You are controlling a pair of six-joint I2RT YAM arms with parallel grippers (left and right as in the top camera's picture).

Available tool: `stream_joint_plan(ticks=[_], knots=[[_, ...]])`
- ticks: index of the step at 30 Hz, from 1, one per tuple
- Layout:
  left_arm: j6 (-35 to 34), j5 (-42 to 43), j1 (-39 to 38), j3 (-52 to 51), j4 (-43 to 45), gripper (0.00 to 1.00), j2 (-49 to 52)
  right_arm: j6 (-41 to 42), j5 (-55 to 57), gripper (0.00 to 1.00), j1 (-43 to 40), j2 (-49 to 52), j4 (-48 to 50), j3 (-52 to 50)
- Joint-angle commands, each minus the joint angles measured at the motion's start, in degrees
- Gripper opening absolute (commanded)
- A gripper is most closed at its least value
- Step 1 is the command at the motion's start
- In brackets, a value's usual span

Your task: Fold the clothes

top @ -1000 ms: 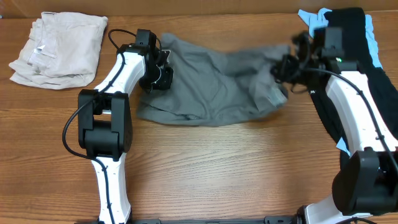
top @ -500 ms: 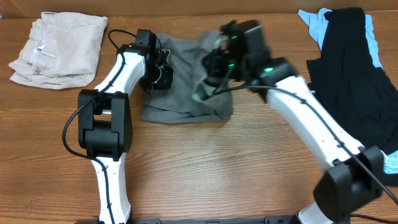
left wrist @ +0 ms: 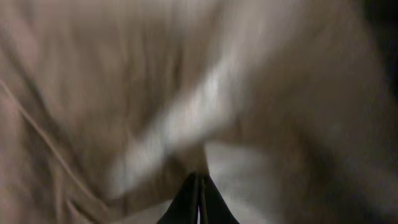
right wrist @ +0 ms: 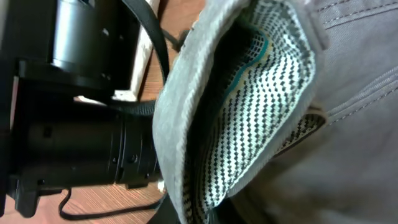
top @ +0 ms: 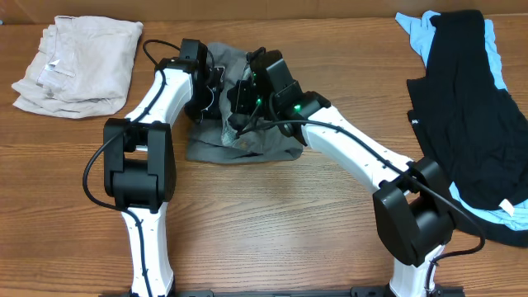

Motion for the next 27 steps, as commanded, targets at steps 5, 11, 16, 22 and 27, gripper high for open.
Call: stream_joint_plan(ticks=[5,11,16,22,27], knots=[[0.44,-1.66,2.54,12.59,-16.83,0.12,2.89,0.83,0.46,0.04,-0.13,-0.46,1.01,1.81],[0.39,-5.29,3.67,26.4,-27.65,0.31,2.89,0.83,0.46,0.04,-0.11,-0.46,1.03,1.81],[-1.57,-10.23,5.55,38.8,-34.47,0.34,2.89,0.81,0.5,0.04,-0.11,-0.28,1.66,1.81],[-3.69,-8.59,9.4,48.7,-36.48,0.37,2.89,-0.33,0.72,0.04,1.95,3.48,10.49,1.81],[-3.32,-7.08,10.34,49.11,-36.76,0.44,2.91,-4.39,-0.07,0.66,4.7,6.6,17.07,1.81]])
